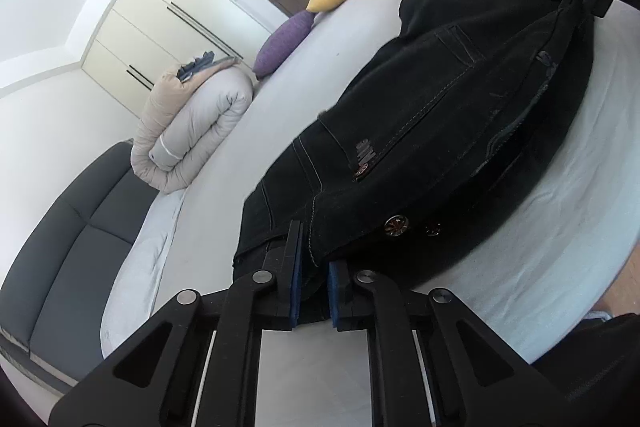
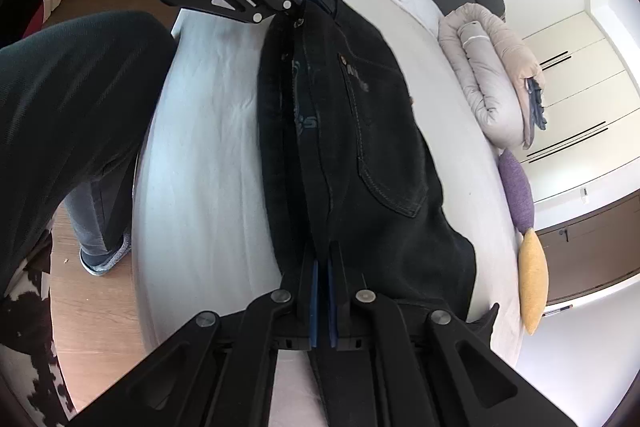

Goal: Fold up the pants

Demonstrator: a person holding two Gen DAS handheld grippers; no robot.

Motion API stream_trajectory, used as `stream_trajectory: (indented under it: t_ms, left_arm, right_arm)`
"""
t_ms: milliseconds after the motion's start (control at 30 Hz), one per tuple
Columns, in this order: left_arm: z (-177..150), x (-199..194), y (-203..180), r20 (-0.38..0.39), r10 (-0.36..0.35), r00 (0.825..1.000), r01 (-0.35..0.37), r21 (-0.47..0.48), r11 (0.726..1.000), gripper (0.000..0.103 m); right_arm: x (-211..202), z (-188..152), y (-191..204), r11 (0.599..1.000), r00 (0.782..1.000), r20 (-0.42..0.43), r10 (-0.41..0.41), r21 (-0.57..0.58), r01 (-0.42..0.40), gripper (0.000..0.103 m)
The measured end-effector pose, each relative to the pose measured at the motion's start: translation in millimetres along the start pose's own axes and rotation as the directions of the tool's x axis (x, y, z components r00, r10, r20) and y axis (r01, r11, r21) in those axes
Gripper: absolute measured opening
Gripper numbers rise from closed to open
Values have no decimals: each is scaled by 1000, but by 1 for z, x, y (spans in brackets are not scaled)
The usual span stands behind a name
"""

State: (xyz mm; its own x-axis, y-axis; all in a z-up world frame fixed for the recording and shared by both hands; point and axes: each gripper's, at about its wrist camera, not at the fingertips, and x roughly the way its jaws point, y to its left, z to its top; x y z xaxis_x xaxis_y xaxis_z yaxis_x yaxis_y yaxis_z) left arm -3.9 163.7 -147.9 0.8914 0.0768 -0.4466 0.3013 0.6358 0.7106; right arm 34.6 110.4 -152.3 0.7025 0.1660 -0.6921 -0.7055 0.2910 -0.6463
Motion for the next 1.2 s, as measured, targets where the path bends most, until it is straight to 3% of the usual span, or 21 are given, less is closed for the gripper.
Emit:
stream_trajectory:
  t_ms: [233,333,433,500,600,667,733,800,867,900,1000,1067,1100,1133,1167,1200]
  left_arm:
    - [-12,-1,-19,-37,-15,999,17,61,998,10]
    - [-12,3,-28,-61,24,998,-14,157,988,10]
    - [-14,-2,-28,-101,20,995,5,244,970,16]
    - [-17,-5,-19,-149,-12,989,48,240,970,22]
    - [-19,-9,2,-234,-102,967,141,156,978,26]
    - [-14,-13,21,-250,-147,957,169,66,983,26]
    - [-1,-16,41,-235,-201,951,192,-63,979,26]
    - [22,-17,66,-151,-257,955,218,-231,948,27]
    - [40,-10,77,-101,-311,945,259,-349,901,50]
    - [50,-1,78,-83,-335,938,278,-393,876,76]
    - [74,32,57,-82,-368,926,306,-406,861,78]
    - [81,67,35,-166,-411,896,315,-414,854,78]
    - [79,84,26,-204,-438,876,321,-432,843,79]
    - [75,95,23,-204,-460,864,324,-474,819,79]
    - [71,100,26,-183,-477,860,324,-527,786,79]
    - [69,104,31,-172,-498,850,327,-568,755,79]
  right_arm:
    - [11,1,25,998,999,-27,-22,-57,21,5]
    - [17,1,24,999,999,-39,-18,-48,16,5]
    - [19,2,25,998,999,-45,-27,-59,25,7]
    - [20,2,24,998,999,-45,-27,-52,24,7]
    - [21,2,24,999,999,-46,-26,-36,24,7]
    - [20,2,25,999,999,-46,-29,-30,27,7]
    - [20,2,24,999,999,-43,-33,-21,32,7]
    - [21,1,26,999,998,-41,-37,-11,37,7]
    - [21,1,26,999,998,-39,-42,0,42,7]
    - [21,1,26,999,998,-38,-46,7,47,7]
    - [21,1,27,997,998,-32,-61,37,62,8]
    - [20,-2,25,994,997,-19,-73,84,74,10]
    - [18,-3,23,991,997,-13,-76,107,77,12]
    - [15,-6,20,986,996,-9,-90,139,90,24]
    - [11,-8,16,981,995,-5,-100,164,99,45]
    - [4,-11,10,975,997,13,-82,206,78,59]
